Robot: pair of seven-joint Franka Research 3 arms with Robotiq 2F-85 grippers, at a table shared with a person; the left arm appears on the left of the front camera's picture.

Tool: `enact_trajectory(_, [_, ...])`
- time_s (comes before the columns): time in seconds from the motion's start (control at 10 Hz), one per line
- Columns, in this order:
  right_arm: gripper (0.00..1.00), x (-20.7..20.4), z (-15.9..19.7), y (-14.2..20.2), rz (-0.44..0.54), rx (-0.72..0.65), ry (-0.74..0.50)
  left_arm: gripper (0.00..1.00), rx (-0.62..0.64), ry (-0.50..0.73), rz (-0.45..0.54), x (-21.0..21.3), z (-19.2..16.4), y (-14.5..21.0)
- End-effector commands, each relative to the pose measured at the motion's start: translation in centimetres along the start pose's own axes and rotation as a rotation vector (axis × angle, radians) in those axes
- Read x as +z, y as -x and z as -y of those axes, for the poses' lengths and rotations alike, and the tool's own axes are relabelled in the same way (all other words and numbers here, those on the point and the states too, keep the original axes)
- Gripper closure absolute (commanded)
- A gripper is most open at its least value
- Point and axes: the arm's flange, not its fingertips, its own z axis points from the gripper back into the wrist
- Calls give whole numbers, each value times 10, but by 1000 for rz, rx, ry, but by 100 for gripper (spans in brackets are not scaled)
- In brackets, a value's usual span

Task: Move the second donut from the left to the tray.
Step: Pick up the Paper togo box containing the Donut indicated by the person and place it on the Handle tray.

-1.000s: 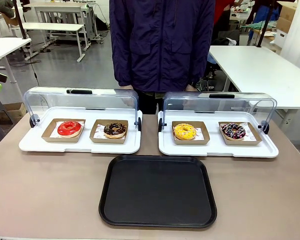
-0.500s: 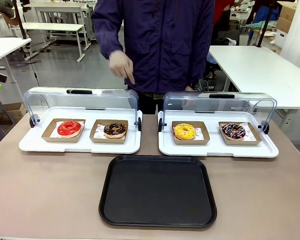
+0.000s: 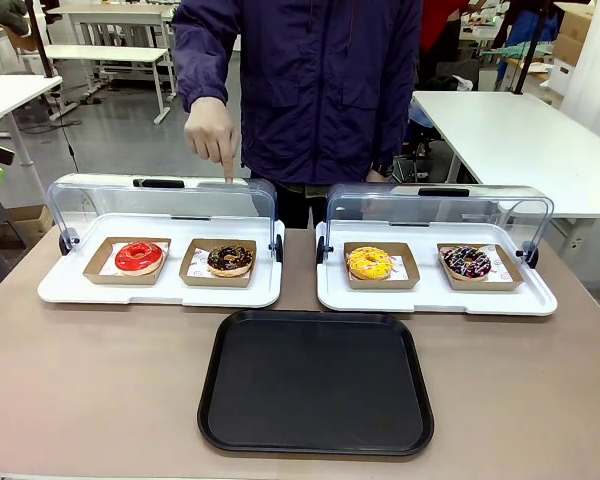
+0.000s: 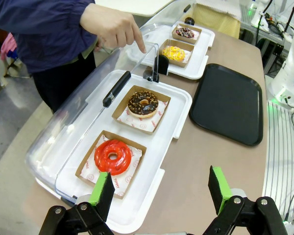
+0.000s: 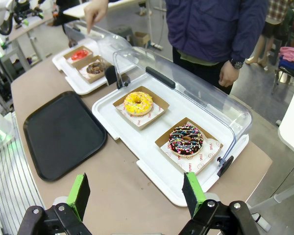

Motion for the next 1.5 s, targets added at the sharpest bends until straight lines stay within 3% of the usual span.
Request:
enact_trajectory(0.0, [0,-1,3,-2,23,24,-4,0,-13,9,1,0,1,0])
enact_trajectory(1.4, [0,-1,3,-2,23,24,-4,0,-13,9,1,0,1,0])
